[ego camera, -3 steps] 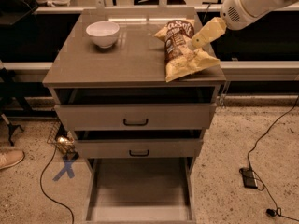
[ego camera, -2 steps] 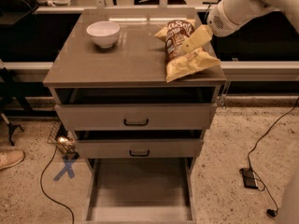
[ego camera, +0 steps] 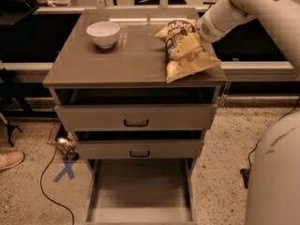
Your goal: Place brown chip bag into bottom drawer
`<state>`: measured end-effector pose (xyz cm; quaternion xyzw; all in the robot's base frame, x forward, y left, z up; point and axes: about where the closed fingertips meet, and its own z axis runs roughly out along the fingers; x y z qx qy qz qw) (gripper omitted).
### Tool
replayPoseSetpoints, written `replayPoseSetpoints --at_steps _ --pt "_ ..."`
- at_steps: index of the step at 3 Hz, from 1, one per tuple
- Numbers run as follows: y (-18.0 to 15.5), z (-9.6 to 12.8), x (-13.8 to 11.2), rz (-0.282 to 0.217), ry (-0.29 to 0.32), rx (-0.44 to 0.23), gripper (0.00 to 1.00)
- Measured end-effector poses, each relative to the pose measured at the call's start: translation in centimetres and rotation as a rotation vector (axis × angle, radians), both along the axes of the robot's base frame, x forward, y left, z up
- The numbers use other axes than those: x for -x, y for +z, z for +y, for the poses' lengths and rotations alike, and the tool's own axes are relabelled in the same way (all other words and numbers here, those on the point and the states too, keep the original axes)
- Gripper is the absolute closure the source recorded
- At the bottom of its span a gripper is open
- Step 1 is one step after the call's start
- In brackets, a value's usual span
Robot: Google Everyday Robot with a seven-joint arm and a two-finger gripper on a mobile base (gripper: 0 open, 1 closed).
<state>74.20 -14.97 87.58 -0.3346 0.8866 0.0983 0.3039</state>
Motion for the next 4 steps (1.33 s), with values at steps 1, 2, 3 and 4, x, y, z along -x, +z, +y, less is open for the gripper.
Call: replayPoseSetpoints --at_steps 1,2,3,4 --pt "-0.2 0.7 0.0 -0.003 0.021 -0.021 0.42" --pt "0.4 1.3 0.8 -0.028 0.045 -0.057 0.73" --pt "1.3 0.3 2.6 -0.063 0.037 -0.086 0.96" --pt "5.3 -2.4 6.6 -0.161 -0.058 -0.114 1.0"
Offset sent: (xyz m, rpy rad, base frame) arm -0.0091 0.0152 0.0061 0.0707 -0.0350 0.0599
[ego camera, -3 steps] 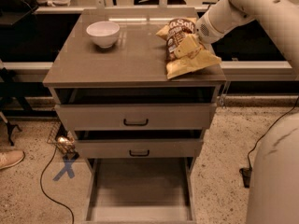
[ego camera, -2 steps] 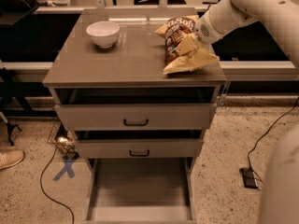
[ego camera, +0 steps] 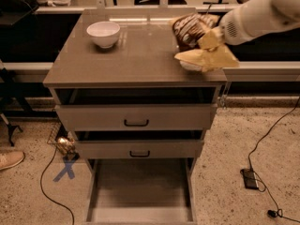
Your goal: Place brown chip bag into bottom drawer
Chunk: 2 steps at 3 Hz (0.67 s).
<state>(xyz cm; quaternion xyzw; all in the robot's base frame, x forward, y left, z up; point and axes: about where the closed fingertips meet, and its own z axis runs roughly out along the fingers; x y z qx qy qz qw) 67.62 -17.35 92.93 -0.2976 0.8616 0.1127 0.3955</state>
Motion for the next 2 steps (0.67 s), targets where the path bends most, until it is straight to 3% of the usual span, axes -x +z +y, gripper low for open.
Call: replayPoseSetpoints --at_steps 1,2 --pt "3.28 -3.82 3.47 -0.089 -0.092 0.016 1.0" --pt "3.28 -3.79 3.5 -0.088 -0.091 0.017 1.0"
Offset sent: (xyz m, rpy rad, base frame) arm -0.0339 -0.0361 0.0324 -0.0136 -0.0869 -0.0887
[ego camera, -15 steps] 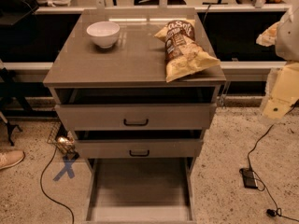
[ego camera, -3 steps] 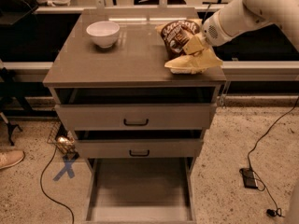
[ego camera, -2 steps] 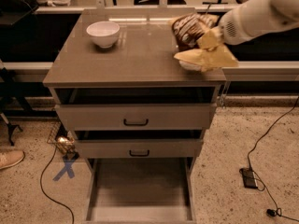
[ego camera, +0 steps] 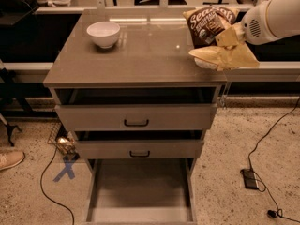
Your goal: Place brown chip bag into bottom drawer
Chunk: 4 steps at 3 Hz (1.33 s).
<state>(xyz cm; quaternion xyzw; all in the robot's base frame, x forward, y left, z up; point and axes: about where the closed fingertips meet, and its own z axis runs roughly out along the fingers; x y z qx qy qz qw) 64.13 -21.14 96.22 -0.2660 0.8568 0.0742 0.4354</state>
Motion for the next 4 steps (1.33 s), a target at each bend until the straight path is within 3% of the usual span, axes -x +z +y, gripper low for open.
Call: replayPoseSetpoints --at_steps 1,2,3,4 --pt "-1.4 -1.6 3.3 0.041 -0.015 0.045 1.0" --pt "-3.3 -4.4 9.4 0.097 -0.085 0.072 1.0" --pt "-7.3 -7.2 15.0 0.188 -0.187 0.1 1.0" --pt "-9.1 -7.0 15.9 0.224 -0.187 0.101 1.0"
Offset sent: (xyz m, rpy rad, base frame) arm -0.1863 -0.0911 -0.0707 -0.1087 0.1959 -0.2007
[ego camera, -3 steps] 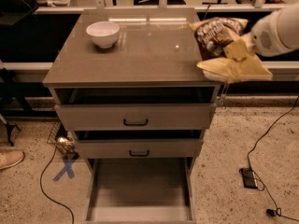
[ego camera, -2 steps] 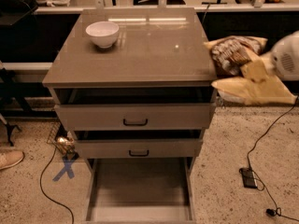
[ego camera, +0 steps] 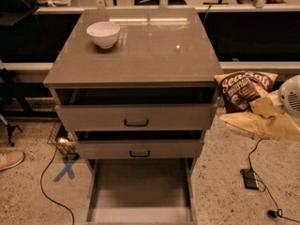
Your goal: Place brown chip bag into bottom drawer
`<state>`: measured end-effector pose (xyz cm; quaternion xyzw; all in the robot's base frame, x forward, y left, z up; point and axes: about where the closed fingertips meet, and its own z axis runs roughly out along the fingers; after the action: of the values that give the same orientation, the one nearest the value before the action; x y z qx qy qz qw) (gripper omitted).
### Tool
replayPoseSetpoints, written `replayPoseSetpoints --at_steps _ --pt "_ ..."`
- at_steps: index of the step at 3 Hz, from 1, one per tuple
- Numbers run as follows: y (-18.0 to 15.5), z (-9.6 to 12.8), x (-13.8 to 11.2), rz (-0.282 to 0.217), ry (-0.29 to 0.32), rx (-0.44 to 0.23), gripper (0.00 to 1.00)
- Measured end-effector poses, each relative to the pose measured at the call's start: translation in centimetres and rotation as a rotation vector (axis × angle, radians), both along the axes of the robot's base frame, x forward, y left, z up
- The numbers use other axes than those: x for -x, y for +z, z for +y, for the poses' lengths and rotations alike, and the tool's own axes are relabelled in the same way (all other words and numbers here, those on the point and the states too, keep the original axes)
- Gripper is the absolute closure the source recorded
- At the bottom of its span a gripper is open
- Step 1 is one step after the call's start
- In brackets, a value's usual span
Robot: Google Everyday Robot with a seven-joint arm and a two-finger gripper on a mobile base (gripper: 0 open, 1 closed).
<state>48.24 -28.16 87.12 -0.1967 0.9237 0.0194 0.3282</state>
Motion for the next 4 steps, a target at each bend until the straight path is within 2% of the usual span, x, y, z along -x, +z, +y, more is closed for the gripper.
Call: replayPoseSetpoints --at_steps 1,2,3,4 --pt "0.0 0.0 0.0 0.001 0.0 0.0 1.0" --pt "-2.9 -0.4 0.5 0.072 -0.016 -0.002 1.0" --pt "-8.3 -0.8 2.9 0.206 -0.059 0.002 1.0" --pt "-15.5 0.2 6.8 0.37 -0.088 -0.028 1.0"
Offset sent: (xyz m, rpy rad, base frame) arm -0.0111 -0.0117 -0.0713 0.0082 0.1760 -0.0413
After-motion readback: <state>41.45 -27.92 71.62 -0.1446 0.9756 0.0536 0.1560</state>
